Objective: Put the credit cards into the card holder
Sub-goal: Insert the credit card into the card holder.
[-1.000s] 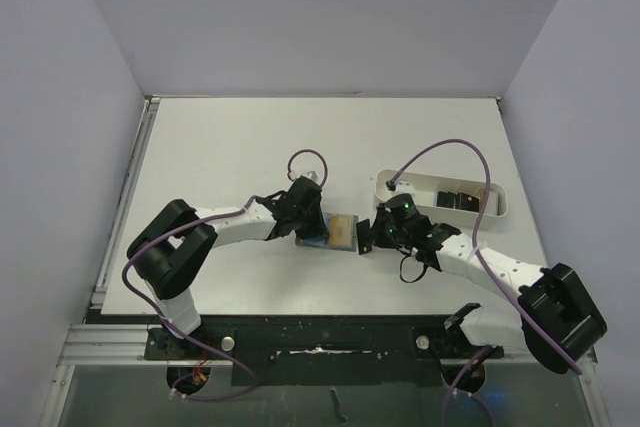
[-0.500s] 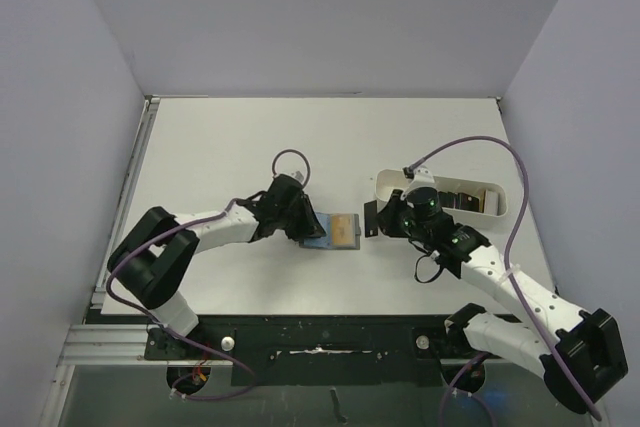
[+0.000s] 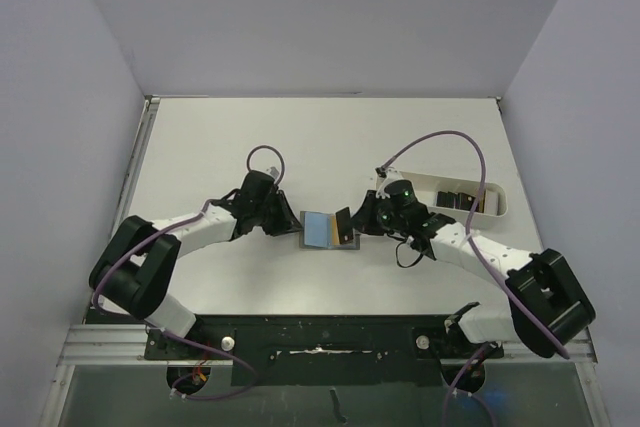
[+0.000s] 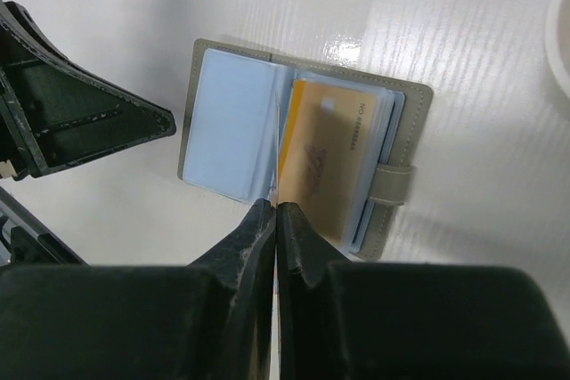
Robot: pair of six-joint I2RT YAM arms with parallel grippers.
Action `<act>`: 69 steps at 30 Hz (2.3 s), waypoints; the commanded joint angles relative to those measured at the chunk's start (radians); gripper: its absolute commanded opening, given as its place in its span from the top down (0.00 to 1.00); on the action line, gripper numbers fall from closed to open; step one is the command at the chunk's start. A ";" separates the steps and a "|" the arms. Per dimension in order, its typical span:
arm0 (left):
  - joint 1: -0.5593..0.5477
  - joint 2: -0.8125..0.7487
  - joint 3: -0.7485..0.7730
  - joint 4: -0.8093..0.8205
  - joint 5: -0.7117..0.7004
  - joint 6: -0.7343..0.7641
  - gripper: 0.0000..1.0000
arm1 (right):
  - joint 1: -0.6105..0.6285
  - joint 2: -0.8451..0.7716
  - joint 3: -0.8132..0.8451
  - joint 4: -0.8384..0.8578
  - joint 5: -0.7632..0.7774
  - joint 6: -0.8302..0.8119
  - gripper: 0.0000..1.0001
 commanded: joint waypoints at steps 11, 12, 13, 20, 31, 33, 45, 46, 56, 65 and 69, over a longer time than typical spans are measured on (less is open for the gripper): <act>0.002 0.083 -0.015 0.031 0.037 0.045 0.88 | -0.007 0.169 0.036 0.216 -0.114 0.069 1.00; 0.001 0.085 -0.022 0.031 0.038 0.043 0.89 | -0.010 0.180 0.032 0.228 -0.125 0.075 1.00; 0.001 0.086 -0.027 0.032 0.037 0.041 0.89 | -0.011 0.189 0.029 0.237 -0.133 0.078 1.00; 0.000 0.084 -0.044 0.029 0.022 0.039 0.92 | -0.016 0.231 0.025 0.236 -0.129 0.092 1.00; -0.011 0.079 -0.045 0.003 -0.008 0.038 0.93 | -0.041 0.222 0.017 0.167 -0.077 0.120 1.00; -0.014 0.078 -0.047 0.003 -0.010 0.034 0.93 | -0.041 0.228 0.016 0.173 -0.081 0.122 1.00; -0.023 0.045 -0.041 -0.032 -0.017 0.025 0.93 | -0.047 0.190 0.020 0.159 -0.114 0.105 1.00; -0.023 0.031 -0.037 -0.042 -0.017 0.022 0.92 | -0.046 0.170 0.024 0.143 -0.107 0.098 1.00; -0.022 -0.057 0.004 0.004 0.054 -0.002 0.87 | -0.045 0.106 0.034 0.126 -0.116 0.094 1.00; -0.023 0.031 -0.023 0.153 0.159 -0.007 0.87 | -0.045 0.193 0.034 0.196 -0.165 0.116 1.00; -0.024 0.059 -0.026 0.121 0.110 0.012 0.88 | -0.047 0.229 0.026 0.218 -0.172 0.118 1.00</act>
